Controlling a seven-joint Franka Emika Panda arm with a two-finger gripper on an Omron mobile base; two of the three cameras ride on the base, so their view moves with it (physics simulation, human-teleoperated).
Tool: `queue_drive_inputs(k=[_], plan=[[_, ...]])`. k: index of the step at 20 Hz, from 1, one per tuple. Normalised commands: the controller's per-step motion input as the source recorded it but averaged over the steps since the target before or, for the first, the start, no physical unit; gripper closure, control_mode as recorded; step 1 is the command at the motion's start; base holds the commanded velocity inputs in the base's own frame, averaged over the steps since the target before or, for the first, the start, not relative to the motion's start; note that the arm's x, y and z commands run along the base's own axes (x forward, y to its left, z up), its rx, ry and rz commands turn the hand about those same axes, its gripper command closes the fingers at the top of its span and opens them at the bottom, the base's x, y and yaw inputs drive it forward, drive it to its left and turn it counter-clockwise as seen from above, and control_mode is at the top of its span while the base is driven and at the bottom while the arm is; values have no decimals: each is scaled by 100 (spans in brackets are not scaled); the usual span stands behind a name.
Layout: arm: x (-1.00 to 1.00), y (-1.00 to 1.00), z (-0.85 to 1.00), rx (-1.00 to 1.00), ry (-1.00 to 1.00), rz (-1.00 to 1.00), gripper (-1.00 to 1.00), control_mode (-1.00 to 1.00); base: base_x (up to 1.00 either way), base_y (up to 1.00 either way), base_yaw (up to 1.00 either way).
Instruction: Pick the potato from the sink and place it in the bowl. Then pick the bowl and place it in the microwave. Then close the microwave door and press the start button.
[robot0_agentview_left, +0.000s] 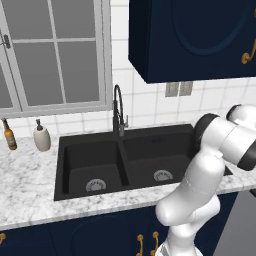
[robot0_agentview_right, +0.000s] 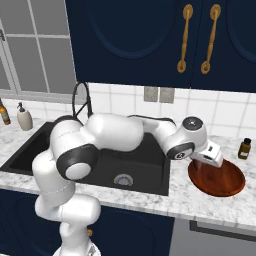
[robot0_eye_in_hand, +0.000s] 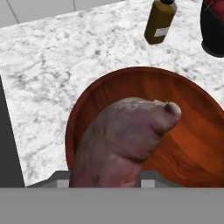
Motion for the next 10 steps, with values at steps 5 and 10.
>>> queue_drive_inputs(k=[5, 10], plan=[[0, -52, -6, 5, 0, -1, 100, -100, 0, 0, 0], [0, -47, 0, 6, 0, 0, 100, -100, 0, 0, 0]])
